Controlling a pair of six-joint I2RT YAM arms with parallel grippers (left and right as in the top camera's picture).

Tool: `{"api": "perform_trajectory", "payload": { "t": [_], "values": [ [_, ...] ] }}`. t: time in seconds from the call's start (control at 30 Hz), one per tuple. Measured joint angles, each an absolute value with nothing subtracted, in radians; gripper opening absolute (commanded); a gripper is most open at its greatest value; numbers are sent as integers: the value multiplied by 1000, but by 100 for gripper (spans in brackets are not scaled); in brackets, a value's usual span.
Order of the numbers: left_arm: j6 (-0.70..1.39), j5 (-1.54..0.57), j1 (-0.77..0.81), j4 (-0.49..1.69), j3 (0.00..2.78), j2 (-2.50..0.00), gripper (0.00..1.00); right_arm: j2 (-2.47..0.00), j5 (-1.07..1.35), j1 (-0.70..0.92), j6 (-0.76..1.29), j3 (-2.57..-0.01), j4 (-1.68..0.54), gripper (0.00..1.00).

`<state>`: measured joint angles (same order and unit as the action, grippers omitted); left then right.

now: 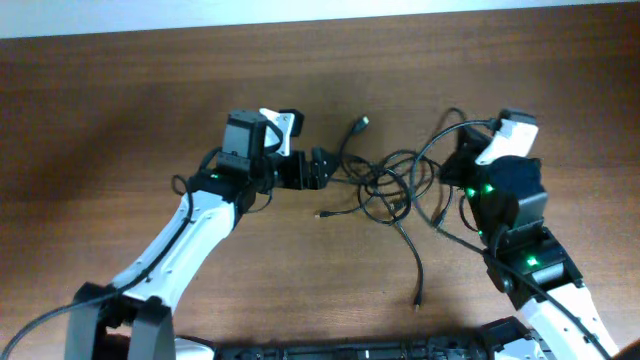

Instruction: Untangle cables

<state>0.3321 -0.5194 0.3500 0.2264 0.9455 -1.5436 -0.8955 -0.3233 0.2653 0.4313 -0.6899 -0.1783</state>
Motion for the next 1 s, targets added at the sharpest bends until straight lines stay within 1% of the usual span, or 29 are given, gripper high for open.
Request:
{"api": "perform_trajectory", "payload": {
  "t": [0.03, 0.07, 0.1, 0.13, 0.17, 0.2, 0.23, 0.3, 0.37, 0.4, 0.47, 0.53, 0.63, 0.67, 0.73, 0.77, 0.83, 0.87, 0.9, 0.93, 0.97, 1.0],
  "values": [
    [332, -521, 358, 223, 945, -1552, 99, -904, -385, 265, 430, -693, -233, 42],
    [332, -521, 369, 219, 945, -1562, 100, -923, -450, 265, 437, -695, -295, 43],
    [332, -521, 373, 220, 945, -1564, 100, -942, -470, 265, 446, -699, -382, 47],
    [332, -521, 380, 221, 945, -1565, 99, -973, -474, 265, 443, -698, -441, 54],
    [332, -521, 385, 223, 945, -1565, 97, -1000, -463, 265, 443, -698, -469, 59],
    [332, -521, 389, 226, 945, -1565, 94, -1016, -437, 265, 445, -698, -488, 59],
    [332, -521, 399, 228, 945, -1565, 93, -1043, -366, 265, 438, -698, -494, 59],
    [332, -521, 418, 239, 945, -1565, 95, -1065, -218, 265, 398, -698, -494, 59],
    [332, -519, 440, 243, 945, -1565, 95, -1089, -122, 265, 381, -698, -500, 59],
    [332, -511, 456, 243, 945, -1566, 93, -1102, -80, 265, 389, -698, -521, 59],
    [332, -480, 499, 242, 945, -1588, 89, -1107, -62, 265, 440, -698, -554, 59],
    [366, -460, 530, 242, 945, -1633, 87, -1107, -80, 265, 503, -698, -572, 59],
    [480, -451, 570, 219, 945, -1720, 84, -1107, -89, 252, 566, -698, -588, 59],
    [514, -448, 580, 191, 945, -1751, 84, -1107, -89, 225, 579, -698, -608, 59],
    [556, -444, 601, 147, 945, -1799, 74, -1107, -86, 168, 595, -698, -635, 59],
    [573, -444, 616, 113, 945, -1821, 66, -1107, -84, 139, 599, -698, -647, 59],
    [586, -444, 631, 37, 944, -1837, 34, -1107, -76, 93, 602, -698, -663, 59],
    [596, -443, 634, -15, 944, -1838, 11, -1107, -71, 80, 602, -698, -669, 59],
    [599, -438, 633, -71, 944, -1840, 0, -1107, -68, 77, 603, -698, -673, 59],
    [602, -437, 632, -101, 945, -1840, 0, -1107, -61, 77, 602, -698, -675, 61],
    [602, -438, 629, -120, 945, -1840, 0, -1107, -53, 77, 603, -698, -677, 67],
    [604, -443, 620, -125, 945, -1840, 0, -1107, -34, 77, 602, -698, -677, 69]
  ]
}}
